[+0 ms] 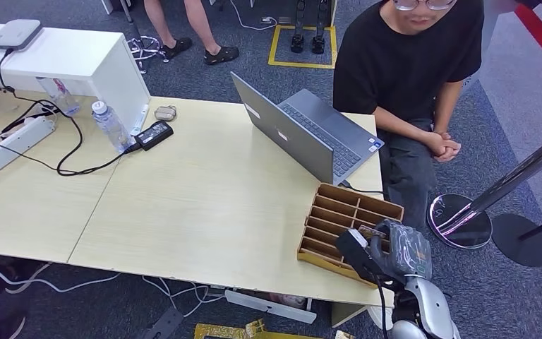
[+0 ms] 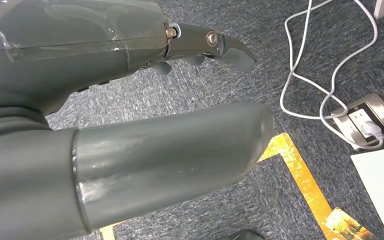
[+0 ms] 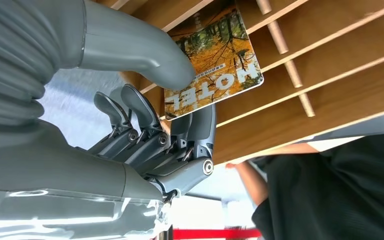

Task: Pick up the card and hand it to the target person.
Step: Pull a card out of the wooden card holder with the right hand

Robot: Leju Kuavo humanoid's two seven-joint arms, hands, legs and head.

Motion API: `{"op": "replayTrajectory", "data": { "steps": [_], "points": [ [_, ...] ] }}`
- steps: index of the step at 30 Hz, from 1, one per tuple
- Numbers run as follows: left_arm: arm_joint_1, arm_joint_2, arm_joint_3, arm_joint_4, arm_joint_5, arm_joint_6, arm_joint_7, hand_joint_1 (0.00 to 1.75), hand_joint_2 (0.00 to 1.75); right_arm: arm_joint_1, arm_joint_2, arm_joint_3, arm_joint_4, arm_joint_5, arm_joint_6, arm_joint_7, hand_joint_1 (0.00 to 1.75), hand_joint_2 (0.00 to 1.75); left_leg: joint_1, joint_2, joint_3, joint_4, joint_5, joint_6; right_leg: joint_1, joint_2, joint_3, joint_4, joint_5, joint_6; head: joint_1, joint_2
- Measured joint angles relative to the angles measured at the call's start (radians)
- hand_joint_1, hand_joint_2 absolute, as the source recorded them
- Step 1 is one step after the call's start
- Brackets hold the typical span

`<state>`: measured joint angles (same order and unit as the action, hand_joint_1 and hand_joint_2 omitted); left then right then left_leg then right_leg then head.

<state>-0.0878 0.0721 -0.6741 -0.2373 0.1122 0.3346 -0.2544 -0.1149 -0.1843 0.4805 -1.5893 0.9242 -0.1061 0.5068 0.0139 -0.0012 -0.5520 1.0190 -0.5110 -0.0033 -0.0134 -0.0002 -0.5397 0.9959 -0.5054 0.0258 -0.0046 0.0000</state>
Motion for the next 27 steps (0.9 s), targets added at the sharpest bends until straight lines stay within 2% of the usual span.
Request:
{"op": "replayTrajectory", "data": {
  "steps": [13, 20, 27],
  "points": [
    [0.000, 0.001, 0.000, 0.000, 0.000, 0.000, 0.002, 0.00, 0.00, 0.003, 0.000, -0.001, -0.009, -0.093, -0.024, -0.026, 1.52, 1.75, 0.000, 0.000, 0.000, 0.000, 0.000, 0.000, 0.000, 0.000, 0.000, 0.000, 0.000, 0.000, 0.000, 0.000],
    [0.000, 0.001, 0.000, 0.000, 0.000, 0.001, 0.003, 0.00, 0.00, 0.003, 0.000, -0.001, -0.031, -0.103, -0.035, -0.022, 1.54, 1.75, 0.000, 0.000, 0.000, 0.000, 0.000, 0.000, 0.000, 0.000, 0.000, 0.000, 0.000, 0.000, 0.000, 0.000],
    [0.000, 0.001, 0.001, 0.000, 0.001, 0.001, 0.008, 0.00, 0.00, 0.002, -0.015, -0.001, -0.117, -0.079, -0.034, 0.011, 1.53, 1.75, 0.000, 0.000, 0.000, 0.000, 0.000, 0.000, 0.000, 0.000, 0.000, 0.000, 0.000, 0.000, 0.000, 0.000]
  ]
}}
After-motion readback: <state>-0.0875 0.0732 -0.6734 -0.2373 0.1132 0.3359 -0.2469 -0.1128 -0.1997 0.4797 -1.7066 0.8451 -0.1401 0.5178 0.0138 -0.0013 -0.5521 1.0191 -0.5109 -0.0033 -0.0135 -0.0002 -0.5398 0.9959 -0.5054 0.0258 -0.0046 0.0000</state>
